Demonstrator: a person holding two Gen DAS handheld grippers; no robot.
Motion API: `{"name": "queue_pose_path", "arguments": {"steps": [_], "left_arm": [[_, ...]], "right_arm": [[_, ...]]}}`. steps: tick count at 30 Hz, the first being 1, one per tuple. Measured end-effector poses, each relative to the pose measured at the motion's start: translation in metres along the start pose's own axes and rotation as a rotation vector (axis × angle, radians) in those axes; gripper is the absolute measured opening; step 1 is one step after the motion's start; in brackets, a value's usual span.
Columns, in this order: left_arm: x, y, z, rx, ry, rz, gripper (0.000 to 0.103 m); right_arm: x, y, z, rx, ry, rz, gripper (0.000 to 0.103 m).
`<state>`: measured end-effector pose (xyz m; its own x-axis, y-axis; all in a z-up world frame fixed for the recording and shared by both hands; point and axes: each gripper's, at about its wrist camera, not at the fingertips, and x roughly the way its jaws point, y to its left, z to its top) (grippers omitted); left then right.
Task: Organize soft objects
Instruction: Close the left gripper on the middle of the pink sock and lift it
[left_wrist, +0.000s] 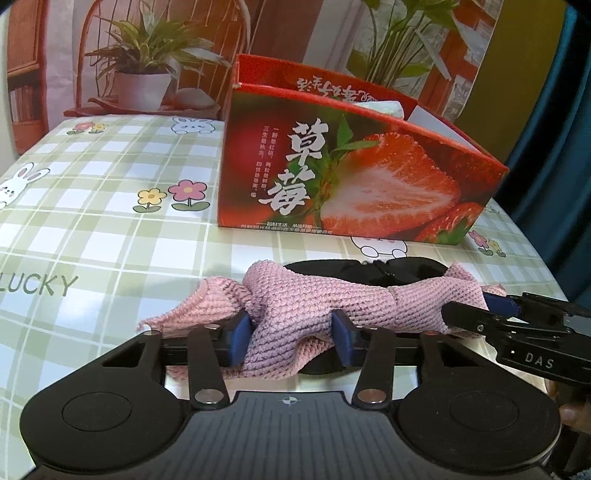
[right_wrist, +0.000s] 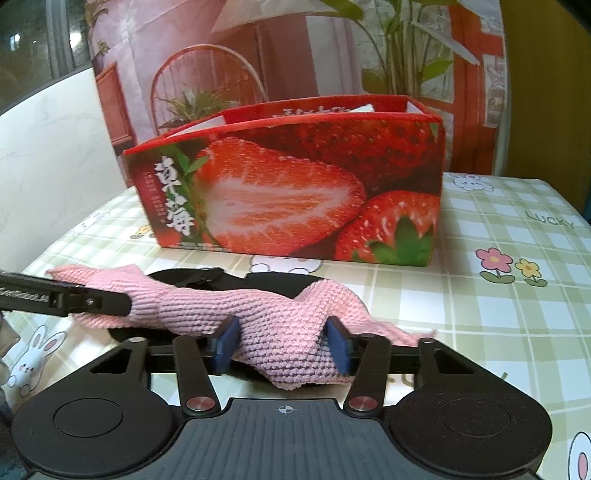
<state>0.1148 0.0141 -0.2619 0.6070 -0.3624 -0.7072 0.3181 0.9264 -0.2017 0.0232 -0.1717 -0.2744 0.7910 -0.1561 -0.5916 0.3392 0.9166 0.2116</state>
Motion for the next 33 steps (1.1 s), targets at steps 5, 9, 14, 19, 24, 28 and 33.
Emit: {"name": "queue_pose_path", "arguments": {"steps": [5, 9, 14, 19, 24, 28, 33], "left_arm": [[-0.009, -0.002, 0.002, 0.009, -0.026, 0.013, 0.039], [-0.022, -0.006, 0.005, 0.024, -0.061, 0.019, 0.039], [-0.035, -0.011, 0.006, 0.043, -0.115, 0.022, 0.039], [-0.044, -0.015, 0.007, 0.057, -0.153, 0.02, 0.039], [-0.046, -0.017, 0.006, 0.07, -0.166, 0.022, 0.039], [-0.05, -0.019, 0.007, 0.079, -0.175, 0.045, 0.039], [-0.057, -0.023, 0.002, 0.095, -0.2, 0.031, 0.04]], "right_arm": [[-0.009, 0.011, 0.003, -0.029, -0.018, 0.013, 0.034], [-0.02, 0.017, 0.008, -0.045, -0.053, 0.015, 0.032], [-0.032, 0.023, 0.014, -0.052, -0.09, 0.007, 0.032], [-0.042, 0.027, 0.018, -0.06, -0.12, 0.002, 0.032], [-0.043, 0.031, 0.017, -0.067, -0.114, -0.009, 0.032], [-0.043, 0.037, 0.019, -0.078, -0.118, -0.006, 0.032], [-0.049, 0.043, 0.017, -0.099, -0.131, 0.018, 0.031]]}}
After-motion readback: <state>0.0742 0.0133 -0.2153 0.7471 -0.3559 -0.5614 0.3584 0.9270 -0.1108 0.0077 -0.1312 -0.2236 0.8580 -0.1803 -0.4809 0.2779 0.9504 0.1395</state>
